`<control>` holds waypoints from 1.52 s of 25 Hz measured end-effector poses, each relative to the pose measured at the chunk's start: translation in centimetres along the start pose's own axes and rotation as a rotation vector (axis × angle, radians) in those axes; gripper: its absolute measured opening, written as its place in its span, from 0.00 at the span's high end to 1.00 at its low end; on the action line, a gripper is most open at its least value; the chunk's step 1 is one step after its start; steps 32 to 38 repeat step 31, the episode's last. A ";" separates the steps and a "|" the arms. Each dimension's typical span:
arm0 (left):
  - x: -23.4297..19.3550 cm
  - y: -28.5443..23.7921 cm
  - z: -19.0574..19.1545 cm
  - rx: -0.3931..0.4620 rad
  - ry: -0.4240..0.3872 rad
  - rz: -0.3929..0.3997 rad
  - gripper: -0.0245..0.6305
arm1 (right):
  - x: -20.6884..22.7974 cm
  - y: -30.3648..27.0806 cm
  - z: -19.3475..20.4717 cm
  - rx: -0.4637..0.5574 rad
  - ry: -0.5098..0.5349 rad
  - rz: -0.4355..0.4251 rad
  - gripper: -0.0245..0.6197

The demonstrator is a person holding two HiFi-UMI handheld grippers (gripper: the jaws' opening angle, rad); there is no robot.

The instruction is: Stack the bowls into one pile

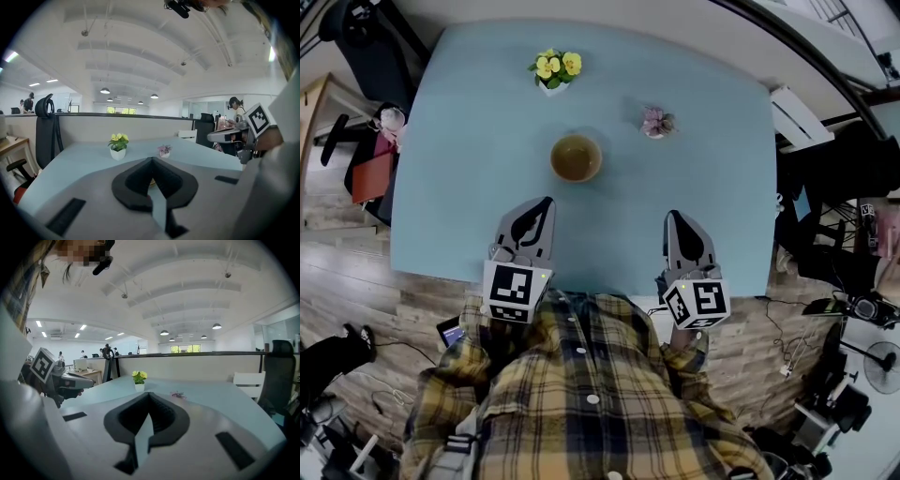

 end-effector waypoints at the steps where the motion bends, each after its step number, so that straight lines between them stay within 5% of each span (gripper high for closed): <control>1: 0.0 0.0 0.0 0.000 0.000 0.000 0.98 | 0.0 0.0 0.0 -0.001 -0.001 -0.001 0.96; 38: -0.4 -1.0 0.3 0.008 -0.039 0.036 0.98 | 0.5 -0.1 0.8 -0.027 -0.017 0.003 0.96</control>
Point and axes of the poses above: the fingertips, and each gripper's own axes: y backward along the fingers, x to its right, z out of its underside, the point moved 10 cm from there along y, backward along the fingers, and after that the axes turned 15 degrees about -y, right-handed, at the moved point
